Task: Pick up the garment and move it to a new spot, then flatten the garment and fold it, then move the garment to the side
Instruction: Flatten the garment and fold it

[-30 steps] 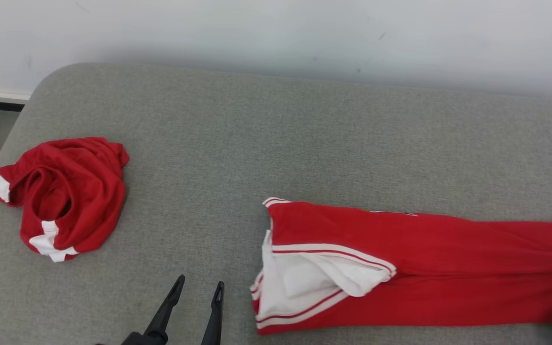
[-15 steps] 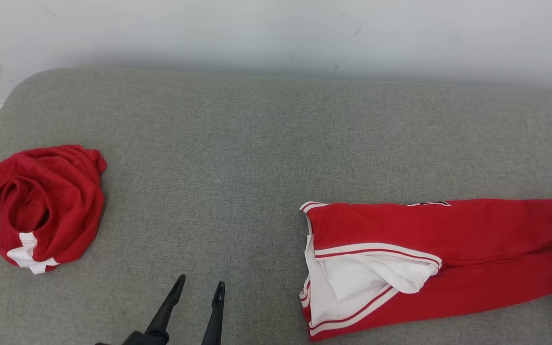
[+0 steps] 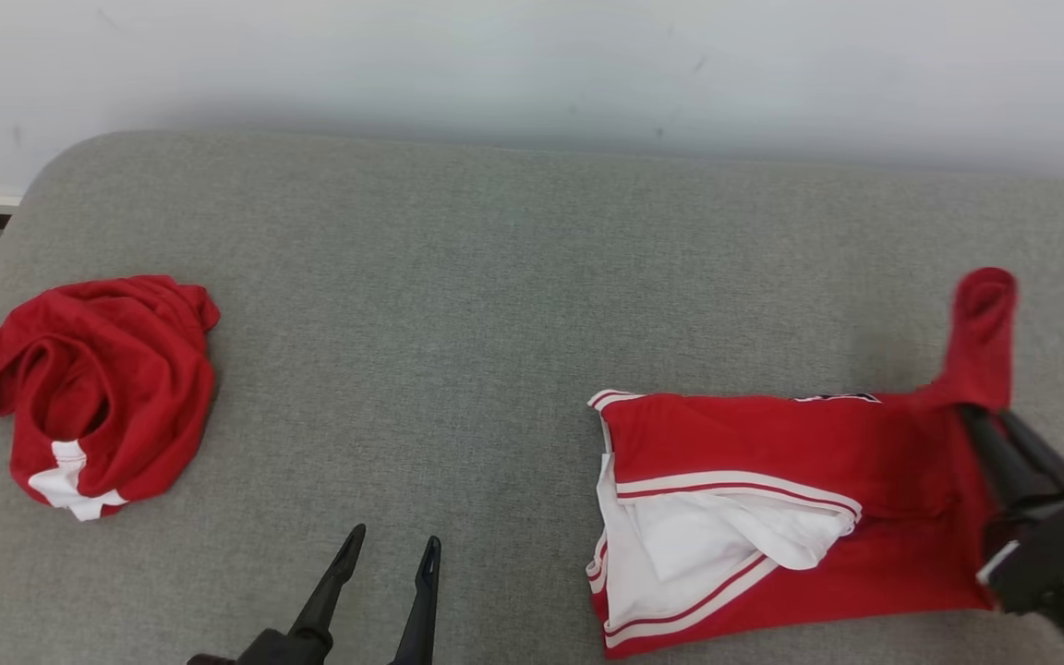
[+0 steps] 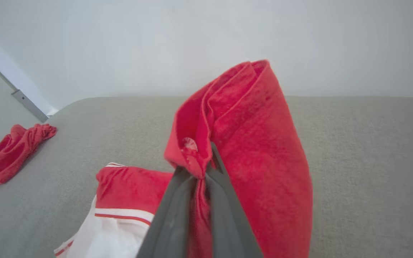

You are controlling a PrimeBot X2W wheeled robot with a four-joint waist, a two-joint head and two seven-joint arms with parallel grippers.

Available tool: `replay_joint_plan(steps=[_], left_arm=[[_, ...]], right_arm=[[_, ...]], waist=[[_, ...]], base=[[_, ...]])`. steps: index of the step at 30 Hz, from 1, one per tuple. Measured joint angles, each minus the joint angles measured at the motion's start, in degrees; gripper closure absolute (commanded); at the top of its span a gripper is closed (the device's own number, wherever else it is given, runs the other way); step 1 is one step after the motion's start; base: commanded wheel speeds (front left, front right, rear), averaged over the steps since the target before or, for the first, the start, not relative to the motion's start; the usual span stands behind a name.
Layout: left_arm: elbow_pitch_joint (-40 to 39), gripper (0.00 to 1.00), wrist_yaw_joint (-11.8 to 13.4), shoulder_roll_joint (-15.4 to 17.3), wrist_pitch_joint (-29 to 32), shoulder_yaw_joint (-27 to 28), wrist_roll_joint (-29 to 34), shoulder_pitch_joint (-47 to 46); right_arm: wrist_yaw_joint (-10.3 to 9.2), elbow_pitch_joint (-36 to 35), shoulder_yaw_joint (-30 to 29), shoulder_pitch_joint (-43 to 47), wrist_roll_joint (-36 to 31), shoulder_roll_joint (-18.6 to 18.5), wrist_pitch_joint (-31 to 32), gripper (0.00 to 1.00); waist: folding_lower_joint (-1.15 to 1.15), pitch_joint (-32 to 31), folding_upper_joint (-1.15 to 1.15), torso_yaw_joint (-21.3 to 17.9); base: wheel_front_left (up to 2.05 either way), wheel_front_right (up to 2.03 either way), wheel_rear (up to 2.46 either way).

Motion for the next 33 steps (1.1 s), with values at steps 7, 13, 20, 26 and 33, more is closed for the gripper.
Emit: replay_joint_plan(steps=[7, 13, 20, 26, 33], left_arm=[[0.8, 0.0, -0.8, -1.2, 0.0, 0.5, 0.0, -0.5], [1.5, 0.0, -1.7, -2.4, 0.0, 0.9, 0.1, -0.4], [2.6, 0.0, -2.7, -3.2, 0.0, 1.1, 0.6, -0.4], [3.0, 0.0, -3.2, -3.5, 0.0, 1.5, 0.9, -0.3], [3.5, 0.0, -3.2, -3.7, 0.0, 1.4, 1.0, 0.2]], right_arm=[[0.0, -6.1, 7.0, -0.3, -1.7, 4.7, 4.4, 1.0], [0.0, -3.5, 13.5, -2.1, -1.4, 8.4, 5.2, 1.0], [0.0, 3.5, 19.2, -3.9, -0.3, 11.6, 4.8, 1.0], [0.0, 7.9, 21.2, -4.1, -0.5, 13.3, 3.9, 0.93], [0.0, 7.1, 21.7, -4.8, 1.2, 15.7, 0.4, 0.0]], waist=[[0.0, 0.1, 0.0, 2.2], [0.0, 0.2, 0.0, 4.0], [0.0, 0.3, 0.0, 5.8], [0.0, 0.1, 0.0, 6.9], [0.0, -0.6, 0.0, 7.1]], base=[[0.0, 0.0, 0.0], [0.0, 0.0, 0.0], [0.0, 0.0, 0.0], [0.0, 0.0, 0.0], [0.0, 0.0, 0.0]])
